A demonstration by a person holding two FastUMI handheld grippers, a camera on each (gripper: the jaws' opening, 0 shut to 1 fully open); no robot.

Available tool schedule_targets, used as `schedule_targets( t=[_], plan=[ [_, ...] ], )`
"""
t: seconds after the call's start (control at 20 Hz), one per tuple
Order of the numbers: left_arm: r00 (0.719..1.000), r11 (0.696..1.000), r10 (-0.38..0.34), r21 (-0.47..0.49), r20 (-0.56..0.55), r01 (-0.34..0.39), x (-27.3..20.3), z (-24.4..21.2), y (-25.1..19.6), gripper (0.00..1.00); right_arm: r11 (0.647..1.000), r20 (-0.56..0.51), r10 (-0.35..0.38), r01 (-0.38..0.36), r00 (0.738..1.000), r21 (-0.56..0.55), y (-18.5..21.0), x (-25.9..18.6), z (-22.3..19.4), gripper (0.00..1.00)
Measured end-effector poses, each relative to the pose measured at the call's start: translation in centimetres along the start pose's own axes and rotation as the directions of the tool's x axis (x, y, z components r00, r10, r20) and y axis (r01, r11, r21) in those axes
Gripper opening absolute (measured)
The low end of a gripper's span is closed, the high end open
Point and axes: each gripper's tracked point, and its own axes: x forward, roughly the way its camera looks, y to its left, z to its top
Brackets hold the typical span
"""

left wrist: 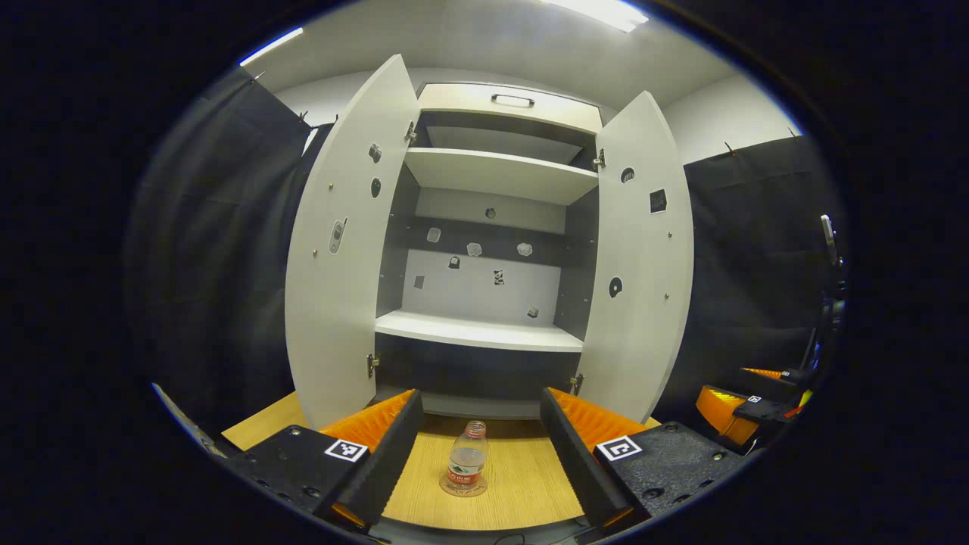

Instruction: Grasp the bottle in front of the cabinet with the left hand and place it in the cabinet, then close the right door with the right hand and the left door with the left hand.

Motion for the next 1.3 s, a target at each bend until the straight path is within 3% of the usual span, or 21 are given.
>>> schedule_targets(
  t=[0.45, 0.5, 0.55, 0.6, 0.65, 0.95, 1.3],
  plan=[
    [1.0, 1.0, 0.01, -0.003, 0.012, -0.01, 0.5, 0.8, 0.4, 0.95, 1.0, 0.001, 0.005, -0.005, 1.0, -0.004, 0.6, 0.1, 0.7, 0.98],
    [1.0, 1.0, 0.008, -0.009, 0.014, -0.008, 0.7, 1.0, 0.3, 0.95, 1.0, 0.0, 0.004, -0.004, 1.0, 0.001, 0.7, 0.2, 0.8, 0.89],
    [1.0, 1.0, 0.006, -0.012, 0.015, -0.006, 0.7, 1.0, 0.4, 0.95, 1.0, 0.003, 0.003, -0.003, 1.0, 0.003, 0.7, 0.2, 0.9, 0.89],
    [1.0, 1.0, 0.006, -0.012, 0.013, -0.006, 0.8, 0.8, 0.4, 0.95, 1.0, 0.004, -0.002, 0.002, 1.0, 0.001, 0.5, 0.3, 0.9, 1.0],
    [1.0, 1.0, 0.008, -0.011, 0.005, -0.008, 0.9, 0.4, 0.5, 0.95, 1.0, 0.0, -0.005, 0.005, 1.0, -0.003, 0.5, 0.4, 0.8, 0.89],
    [0.996, 1.0, 0.003, -0.018, -0.091, -0.005, 2.5, -4.8, 0.8, 0.95, 1.0, -0.008, -0.008, 0.008, 1.0, -0.007, 0.7, 0.7, 0.9, 0.89],
    [0.971, 0.997, -0.02, -0.077, -0.236, 0.002, 5.7, -13.3, 0.9, 0.95, 1.0, -0.014, -0.027, 0.026, 1.0, -0.016, 0.2, 1.2, 1.4, 0.89]
  ],
)
